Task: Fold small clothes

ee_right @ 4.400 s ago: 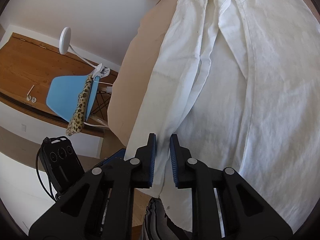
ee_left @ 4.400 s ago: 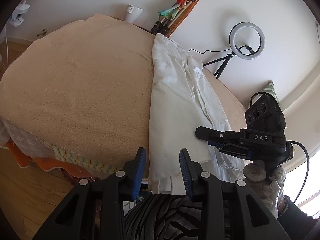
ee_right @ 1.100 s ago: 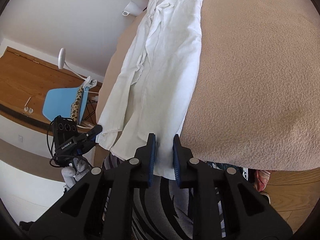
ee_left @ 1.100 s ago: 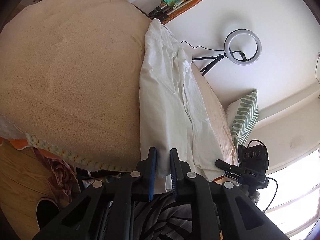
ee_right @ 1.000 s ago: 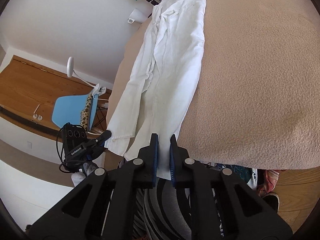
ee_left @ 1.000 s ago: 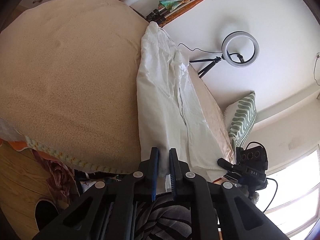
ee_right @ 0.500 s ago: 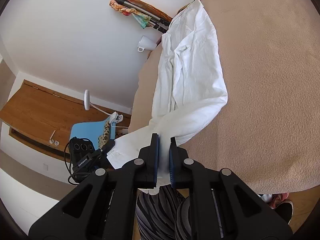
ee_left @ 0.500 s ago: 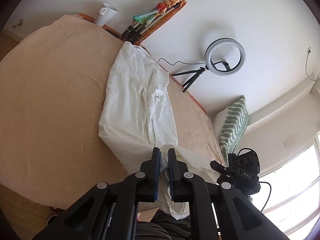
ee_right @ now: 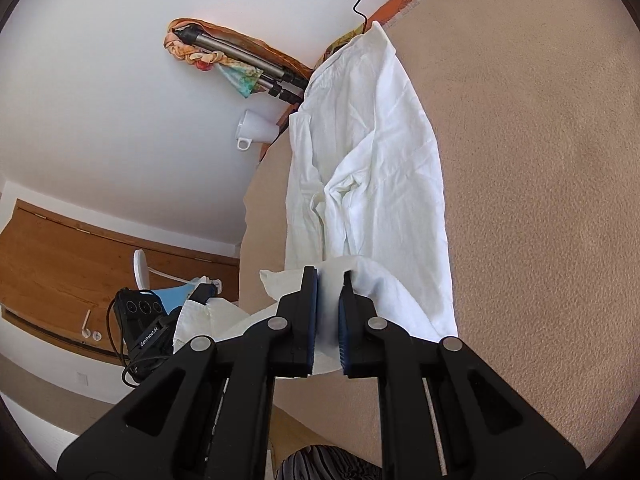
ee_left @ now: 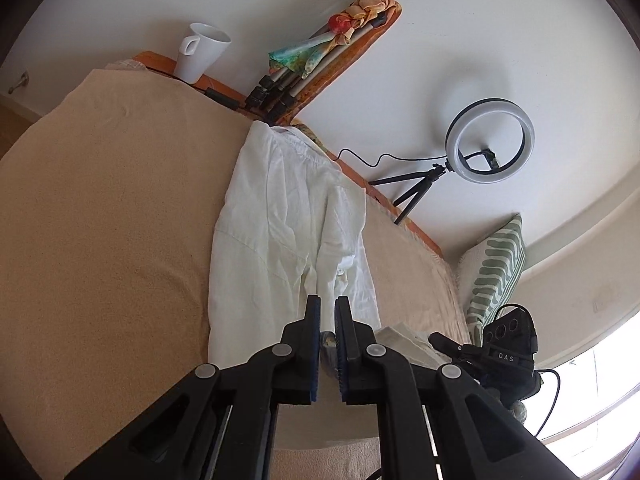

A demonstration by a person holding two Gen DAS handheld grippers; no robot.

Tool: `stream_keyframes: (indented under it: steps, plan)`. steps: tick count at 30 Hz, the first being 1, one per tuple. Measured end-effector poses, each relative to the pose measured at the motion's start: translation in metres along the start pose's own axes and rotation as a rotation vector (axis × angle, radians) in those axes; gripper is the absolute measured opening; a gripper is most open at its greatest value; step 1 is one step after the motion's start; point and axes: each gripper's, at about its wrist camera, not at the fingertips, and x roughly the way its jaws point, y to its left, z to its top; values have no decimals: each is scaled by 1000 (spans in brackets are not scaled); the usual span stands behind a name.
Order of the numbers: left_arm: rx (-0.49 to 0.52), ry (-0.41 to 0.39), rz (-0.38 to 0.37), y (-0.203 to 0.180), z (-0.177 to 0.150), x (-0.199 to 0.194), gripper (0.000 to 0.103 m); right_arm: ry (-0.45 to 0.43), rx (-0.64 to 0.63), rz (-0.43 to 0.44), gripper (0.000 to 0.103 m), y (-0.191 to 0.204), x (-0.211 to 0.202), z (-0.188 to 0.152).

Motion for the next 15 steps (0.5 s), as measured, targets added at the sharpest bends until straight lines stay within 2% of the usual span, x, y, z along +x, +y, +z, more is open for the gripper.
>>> stream_keyframes:
  steps: [5,7,8,9,10,12,13,15]
  plan:
    - [8,-1,66,9,14,20,4,18,55,-22,11,-17,19,17]
    - [-4,-13,94,14,19,25,13,25,75,-29,13,-23,24,21]
    - [-10,-24,100,16,23,25,29,34,90,-33,15,-26,26,23]
    - [-18,-41,104,18,26,23,37,43,103,-32,22,-29,27,26]
    - [-24,-56,105,19,28,21,38,47,112,-33,26,-31,27,28]
    - [-37,-95,98,23,33,12,47,30,107,-30,55,-32,20,33]
    - [-31,-112,95,24,34,6,48,12,95,-26,60,-31,15,35]
    - [-19,-146,98,26,32,-6,51,-20,57,-25,61,-26,2,36]
